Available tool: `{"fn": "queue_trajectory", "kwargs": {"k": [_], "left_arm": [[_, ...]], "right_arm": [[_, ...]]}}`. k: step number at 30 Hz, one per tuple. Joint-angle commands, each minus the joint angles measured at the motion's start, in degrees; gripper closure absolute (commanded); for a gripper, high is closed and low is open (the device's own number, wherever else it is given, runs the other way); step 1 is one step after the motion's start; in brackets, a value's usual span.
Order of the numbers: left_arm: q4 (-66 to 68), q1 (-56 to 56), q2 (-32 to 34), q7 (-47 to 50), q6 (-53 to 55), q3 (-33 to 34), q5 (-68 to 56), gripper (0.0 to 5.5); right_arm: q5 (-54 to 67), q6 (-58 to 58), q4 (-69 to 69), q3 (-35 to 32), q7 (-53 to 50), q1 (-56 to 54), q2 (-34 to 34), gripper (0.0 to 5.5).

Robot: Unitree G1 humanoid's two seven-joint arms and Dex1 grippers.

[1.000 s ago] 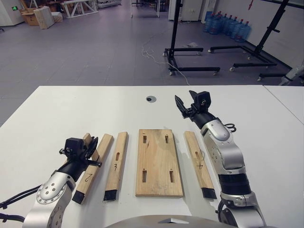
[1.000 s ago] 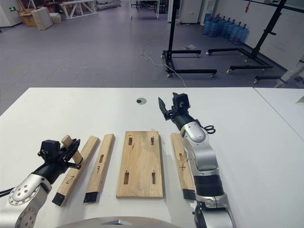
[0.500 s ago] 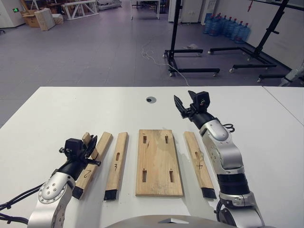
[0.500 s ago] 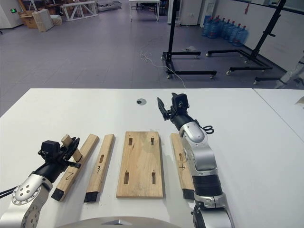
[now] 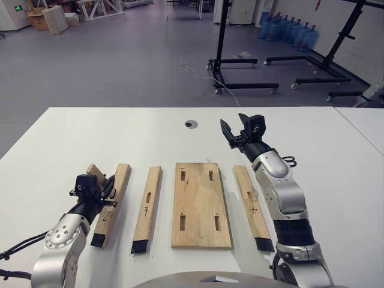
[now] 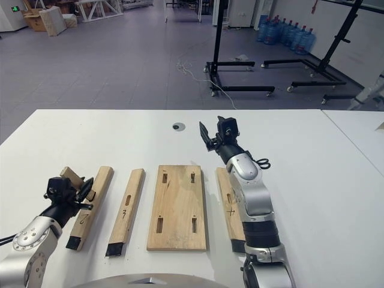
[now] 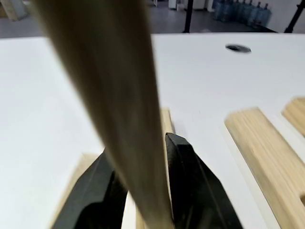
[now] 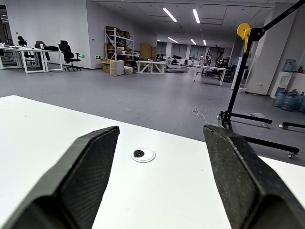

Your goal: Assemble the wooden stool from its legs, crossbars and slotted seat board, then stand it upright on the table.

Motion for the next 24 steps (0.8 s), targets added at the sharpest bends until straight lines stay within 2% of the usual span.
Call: {"fn": "queue_trajectory", "kwargs": {"k": [1,6,14,19,24], "left_arm": [[-3.7,-2.8,0.6,1.0,2.5,1.4,-0.8,3.81],[-7.3,-6.8,-0.1,3.3,4.0,4.5,-2.6,3.81],[-12.5,-16.9,3.1,5.8,9.0,11.1,-8.5,3.81],[-11.4,-23.6,5.9,7.3,12.4,15.8,-12.8,3.81],[-11.3,-27.2,7.3,8.6,14.8,17.2,-15.7,3.81]], "right_arm": [[-0.1,-0.4,0.4,-0.4,-0.5,-1.0,0.1,2.26],[-0.2,-1.2,0.9,-1.2,-1.7,-1.4,0.3,2.26],[-0.3,-3.8,2.4,-1.0,-1.3,-2.4,0.0,2.26],[-0.3,-4.2,2.8,-0.7,-1.3,-2.8,0.1,2.26],[-1.4,-5.2,2.6,-0.1,-1.2,-2.9,-0.4,2.26]]}}
